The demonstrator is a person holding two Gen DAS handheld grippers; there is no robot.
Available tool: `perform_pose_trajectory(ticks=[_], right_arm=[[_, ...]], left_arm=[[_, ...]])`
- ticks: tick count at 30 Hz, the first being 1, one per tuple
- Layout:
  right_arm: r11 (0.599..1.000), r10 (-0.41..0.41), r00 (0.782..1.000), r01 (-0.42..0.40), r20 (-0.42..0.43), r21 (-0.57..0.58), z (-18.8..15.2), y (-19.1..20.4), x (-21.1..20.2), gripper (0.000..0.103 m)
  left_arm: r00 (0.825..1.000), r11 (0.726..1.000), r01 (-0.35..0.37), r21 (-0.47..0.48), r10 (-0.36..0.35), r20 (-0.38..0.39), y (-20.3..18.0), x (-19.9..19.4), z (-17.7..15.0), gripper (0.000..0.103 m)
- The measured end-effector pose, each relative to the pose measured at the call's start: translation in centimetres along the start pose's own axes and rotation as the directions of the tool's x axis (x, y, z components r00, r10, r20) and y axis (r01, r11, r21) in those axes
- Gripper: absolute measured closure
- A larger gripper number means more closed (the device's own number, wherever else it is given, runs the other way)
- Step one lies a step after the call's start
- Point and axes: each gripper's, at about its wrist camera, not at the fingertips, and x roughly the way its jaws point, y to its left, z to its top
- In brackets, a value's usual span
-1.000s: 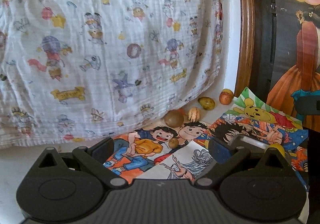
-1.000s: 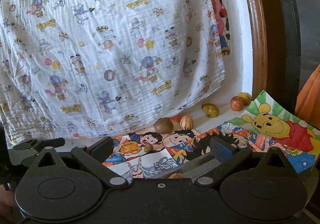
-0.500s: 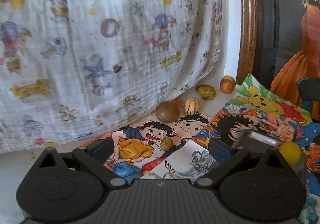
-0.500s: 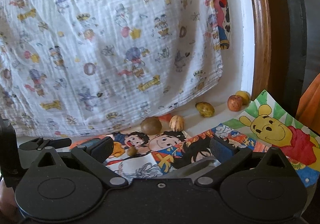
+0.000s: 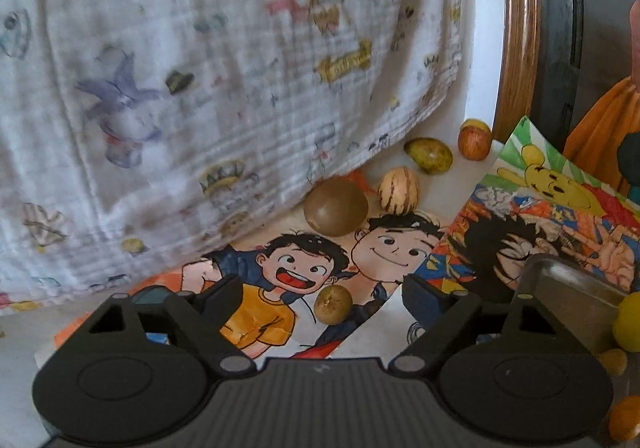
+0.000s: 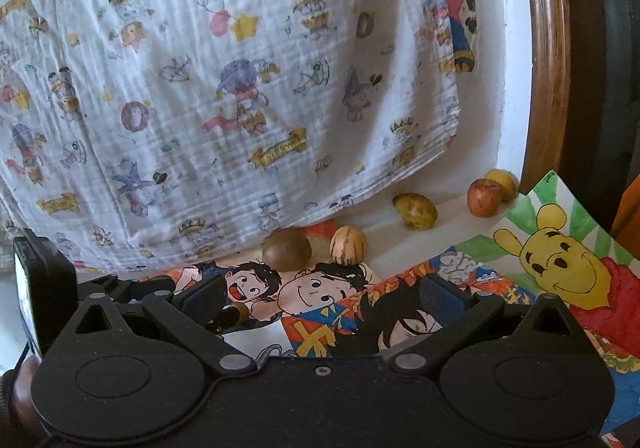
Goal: Organize fruits
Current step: 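Grasp the small brown fruit with the left tool while the right tool approaches the brown kiwi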
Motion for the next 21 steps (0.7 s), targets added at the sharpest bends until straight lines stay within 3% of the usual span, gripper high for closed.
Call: perform_pose_trajectory(ticks=[15,21], right_arm=[[1.000,0.017,1.000,-0.017,-0.026,-0.007,1.3,-0.1,4.2,0.000],[1.000,0.020,0.999,-0.020,-0.031,-0.003,1.4,-0.2,5.0,0.000]], left_arm=[[0.999,1.000,0.007,0.009,-0.007,-0.041,0.3,2.9,-0.2,0.023],[0.997,1.000,0.009,-0.003,-0.009,-0.071,0.4,4.2,-0.3,0.034]])
